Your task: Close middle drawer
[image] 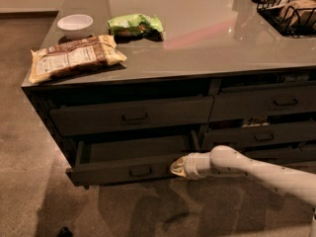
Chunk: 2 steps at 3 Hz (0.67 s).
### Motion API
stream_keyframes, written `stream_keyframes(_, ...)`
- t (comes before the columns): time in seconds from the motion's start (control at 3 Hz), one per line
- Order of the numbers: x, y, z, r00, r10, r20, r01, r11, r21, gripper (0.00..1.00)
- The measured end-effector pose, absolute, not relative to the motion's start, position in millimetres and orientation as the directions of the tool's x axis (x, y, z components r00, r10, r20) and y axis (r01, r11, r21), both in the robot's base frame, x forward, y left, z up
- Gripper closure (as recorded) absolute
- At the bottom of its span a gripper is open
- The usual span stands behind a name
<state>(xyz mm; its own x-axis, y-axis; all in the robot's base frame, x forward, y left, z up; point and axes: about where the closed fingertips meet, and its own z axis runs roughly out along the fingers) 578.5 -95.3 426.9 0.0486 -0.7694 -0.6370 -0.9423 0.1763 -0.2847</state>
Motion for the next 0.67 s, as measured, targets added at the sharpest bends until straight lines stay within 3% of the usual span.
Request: stream_keyframes(0.67, 567, -72, 390, 0.076, -0.691, -0.719, -0.939, 0.194, -0.285, 1.0)
